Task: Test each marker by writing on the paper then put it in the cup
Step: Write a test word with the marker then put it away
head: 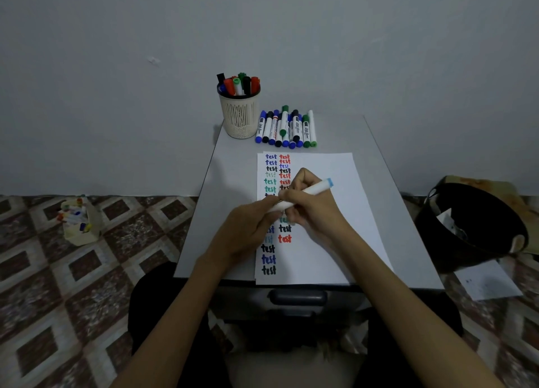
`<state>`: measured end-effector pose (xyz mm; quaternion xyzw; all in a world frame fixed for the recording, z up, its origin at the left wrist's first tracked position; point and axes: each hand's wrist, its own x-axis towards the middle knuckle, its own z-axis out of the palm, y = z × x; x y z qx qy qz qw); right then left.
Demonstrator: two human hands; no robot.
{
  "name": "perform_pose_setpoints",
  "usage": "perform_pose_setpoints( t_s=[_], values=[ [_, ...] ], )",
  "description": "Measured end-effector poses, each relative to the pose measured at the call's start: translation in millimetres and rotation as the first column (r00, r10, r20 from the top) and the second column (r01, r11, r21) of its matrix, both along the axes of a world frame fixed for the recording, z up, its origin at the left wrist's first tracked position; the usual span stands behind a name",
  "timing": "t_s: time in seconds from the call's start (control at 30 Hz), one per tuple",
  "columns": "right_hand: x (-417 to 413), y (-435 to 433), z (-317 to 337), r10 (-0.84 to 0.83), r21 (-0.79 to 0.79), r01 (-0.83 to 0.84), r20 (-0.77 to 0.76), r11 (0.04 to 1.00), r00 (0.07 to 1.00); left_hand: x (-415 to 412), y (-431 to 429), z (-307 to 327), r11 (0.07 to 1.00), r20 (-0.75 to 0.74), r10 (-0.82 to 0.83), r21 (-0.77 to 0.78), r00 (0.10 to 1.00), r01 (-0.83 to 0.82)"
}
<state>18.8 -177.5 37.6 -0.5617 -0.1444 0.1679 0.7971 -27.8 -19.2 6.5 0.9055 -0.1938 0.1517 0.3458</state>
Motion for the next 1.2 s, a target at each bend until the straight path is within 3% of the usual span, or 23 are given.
perform_pose_setpoints(
  t_s=[0.23, 0.33, 0.43, 0.5, 0.6, 0.93, 1.2],
  values=[
    [7, -11, 15, 0.129, -0.067, -0.124, 0.073, 0.990, 0.989, 0, 3, -2, 0.998, 0.140, 0.051, 0.031, 0.989, -0.056],
    [7, -16, 16, 0.066, -0.034, -0.064, 0.068, 0.997, 0.995, -1, 0, 2, 0.992, 0.191, 0.102, 0.052, 0.976, -0.114],
    [1, -25, 14, -0.100, 0.106, 0.102, -0.019, 0.989, 0.995, 5, 2, -1, 0.965, 0.140, 0.243, 0.068, 0.960, -0.255],
    [-10, -32, 13, -0.170, 0.144, 0.177, -0.058, 0.974, 0.984, 12, 6, -9, 0.937, 0.111, 0.293, 0.164, 0.950, -0.308],
    [-37, -38, 4, -0.226, 0.112, 0.226, -0.011, 0.968, 0.974, 17, 7, -16, 0.914, 0.103, 0.307, 0.244, 0.946, -0.323],
    [-46, -33, -17, -0.262, -0.006, 0.263, 0.087, 0.965, 0.961, 17, 4, -16, 0.888, 0.080, 0.355, 0.281, 0.931, -0.363],
    [-39, -13, -9, -0.239, -0.101, 0.242, 0.047, 0.965, 0.970, 19, 6, -16, 0.900, 0.033, 0.365, 0.241, 0.930, -0.362]
  ],
)
